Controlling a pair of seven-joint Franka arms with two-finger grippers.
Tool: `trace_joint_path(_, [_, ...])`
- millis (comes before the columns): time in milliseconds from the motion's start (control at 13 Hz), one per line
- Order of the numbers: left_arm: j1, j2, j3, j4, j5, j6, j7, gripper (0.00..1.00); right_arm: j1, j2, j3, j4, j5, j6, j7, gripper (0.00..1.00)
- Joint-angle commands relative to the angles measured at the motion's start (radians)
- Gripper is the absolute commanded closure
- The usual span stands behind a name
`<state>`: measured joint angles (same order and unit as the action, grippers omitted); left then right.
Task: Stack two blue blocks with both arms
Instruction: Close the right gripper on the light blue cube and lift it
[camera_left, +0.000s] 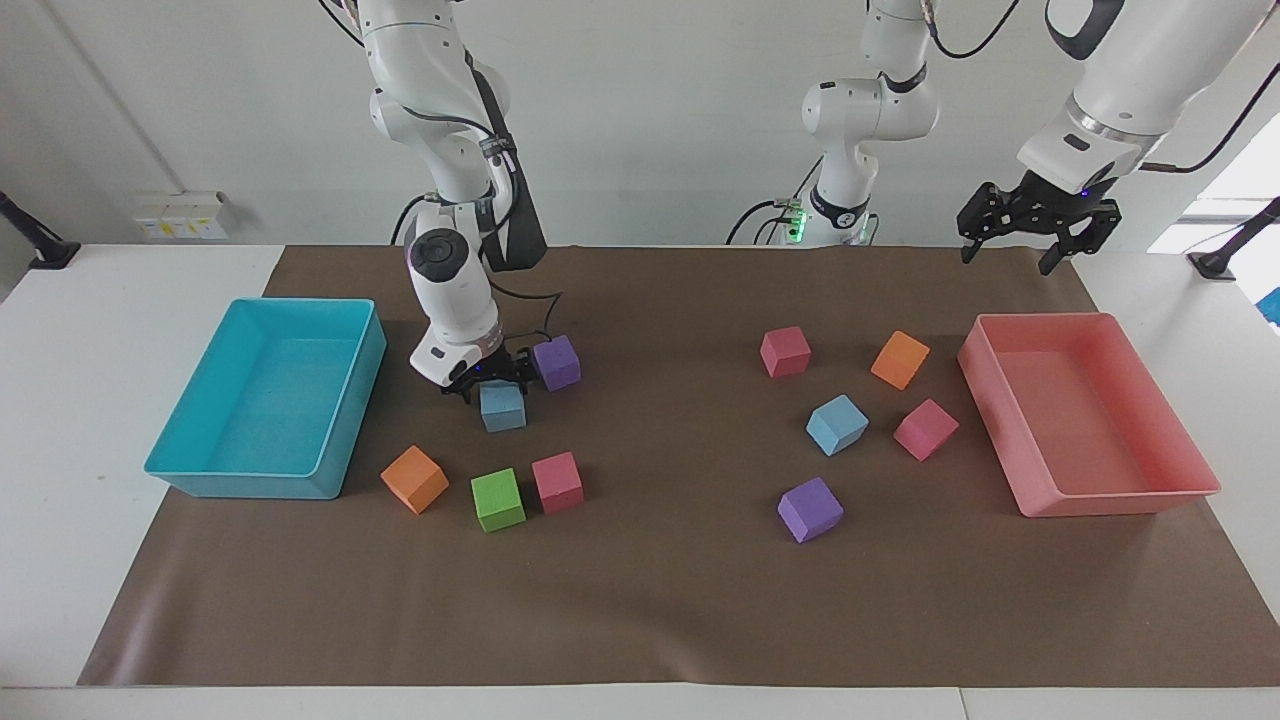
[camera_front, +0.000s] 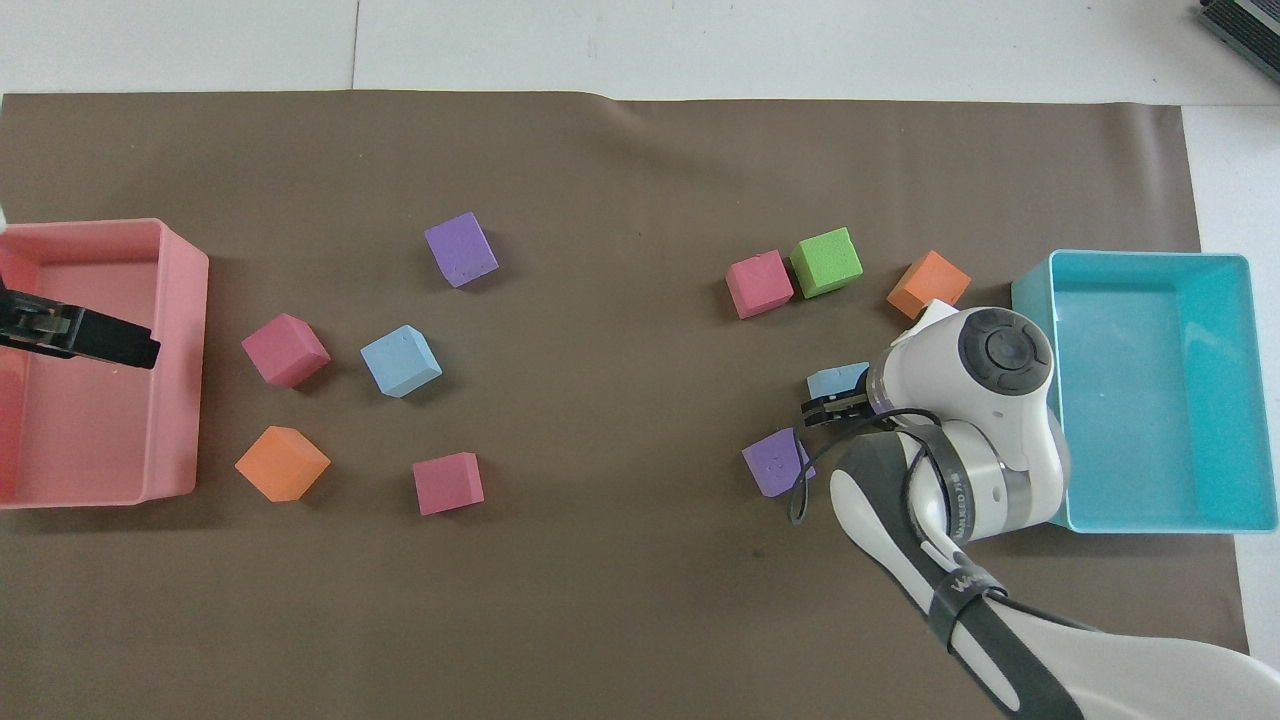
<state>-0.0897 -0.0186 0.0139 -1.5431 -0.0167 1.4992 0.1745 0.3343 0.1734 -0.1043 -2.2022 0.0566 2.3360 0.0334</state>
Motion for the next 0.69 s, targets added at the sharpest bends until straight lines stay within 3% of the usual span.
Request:
trace_joint_path(0, [-0.021, -0.027, 0.011, -0.032, 0.012, 0.015, -0.012, 0.00, 0.002, 0.015, 0.005, -0.010, 0.012, 0.046, 0.020, 0.00])
trace_joint_path(77, [-0.019, -0.027, 0.011, -0.032, 0.012, 0.015, -0.012, 0.00, 0.005, 0.018, 0.005, -0.010, 0.012, 0.048, 0.020, 0.00])
trace_joint_path(153, [-0.019, -0.027, 0.011, -0.032, 0.012, 0.016, -0.012, 0.00, 0.005, 0.018, 0.005, -0.011, 0.012, 0.046, 0.014, 0.17])
trace_joint_path(307, [-0.019, -0.027, 0.011, -0.032, 0.012, 0.018, -0.010, 0.00, 0.005, 0.020, 0.005, -0.007, 0.011, 0.043, 0.011, 0.91])
trace_joint_path(383, [-0.019, -0.027, 0.011, -0.032, 0.012, 0.018, -0.010, 0.00, 0.005, 0.021, 0.005, -0.002, 0.011, 0.040, 0.010, 1.00])
trace_joint_path(613, [-0.019, -0.027, 0.011, -0.032, 0.012, 0.018, -0.010, 0.00, 0.005, 0.029, 0.005, 0.021, 0.011, 0.029, 0.008, 1.00])
